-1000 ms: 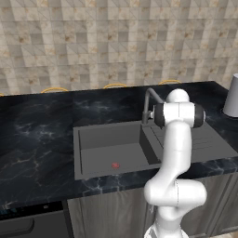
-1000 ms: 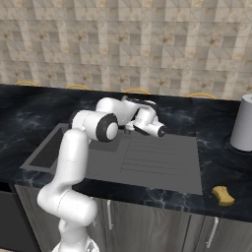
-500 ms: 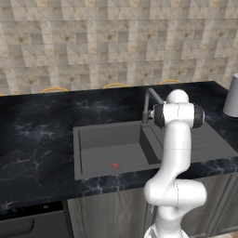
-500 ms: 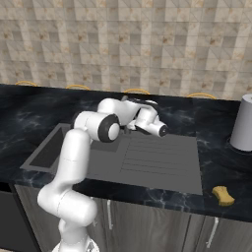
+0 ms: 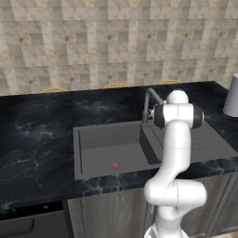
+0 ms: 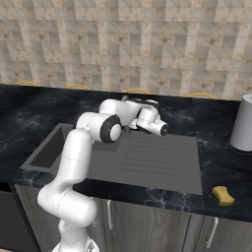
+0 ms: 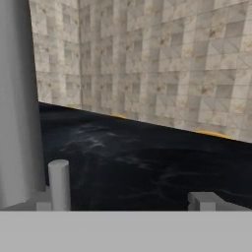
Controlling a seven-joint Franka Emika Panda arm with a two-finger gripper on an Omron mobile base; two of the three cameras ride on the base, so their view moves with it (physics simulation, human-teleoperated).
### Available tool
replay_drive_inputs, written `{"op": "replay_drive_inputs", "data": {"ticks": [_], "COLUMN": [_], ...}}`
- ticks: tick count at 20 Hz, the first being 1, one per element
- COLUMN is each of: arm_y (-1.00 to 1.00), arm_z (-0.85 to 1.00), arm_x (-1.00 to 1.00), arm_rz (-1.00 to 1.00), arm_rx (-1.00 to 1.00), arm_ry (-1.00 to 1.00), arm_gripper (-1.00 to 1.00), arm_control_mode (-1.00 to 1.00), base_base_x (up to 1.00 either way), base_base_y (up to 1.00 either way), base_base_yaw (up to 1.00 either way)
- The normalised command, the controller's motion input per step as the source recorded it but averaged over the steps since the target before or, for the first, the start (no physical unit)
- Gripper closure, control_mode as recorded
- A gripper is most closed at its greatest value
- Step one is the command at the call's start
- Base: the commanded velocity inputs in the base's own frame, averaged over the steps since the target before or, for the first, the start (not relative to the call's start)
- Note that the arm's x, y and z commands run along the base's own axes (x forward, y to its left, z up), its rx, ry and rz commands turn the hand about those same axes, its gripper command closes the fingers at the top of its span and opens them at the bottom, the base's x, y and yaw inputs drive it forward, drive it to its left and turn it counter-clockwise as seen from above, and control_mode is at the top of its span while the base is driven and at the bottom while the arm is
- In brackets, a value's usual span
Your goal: Soak the sponge with water for a few seconds and then drop it inside the sink.
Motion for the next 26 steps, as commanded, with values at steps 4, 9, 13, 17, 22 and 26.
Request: {"op": "replay_drive_inputs", "data": {"ticks": [4, 9, 13, 17, 22, 26], "arm_y": [-0.09, -0.15, -0.2, -0.18, -0.04, -0.03], "arm_z": [0.0, -0.05, -0.06, -0.04, 0.0, -0.01], "arm_x": [0.1, 0.03, 0.0, 0.0, 0.0, 0.0], "arm_rz": [-0.02, -0.05, -0.06, -0.07, -0.01, 0.0], "arm_rx": [0.0, 0.0, 0.01, 0.02, 0.0, 0.0], "arm_ry": [0.0, 0.0, 0.0, 0.0, 0.0, 0.01], "arm_gripper": [-1.0, -1.0, -1.0, -1.0, -1.0, -1.0], "arm_control_mode": [-1.0, -1.0, -1.0, -1.0, -1.0, -1.0], "base_base_x": [0.0, 0.0, 0.0, 0.0, 0.0, 0.0], "base_base_y": [0.0, 0.0, 0.0, 0.0, 0.0, 0.0], "base_base_yaw": [0.0, 0.0, 0.0, 0.0, 0.0, 0.0]}}
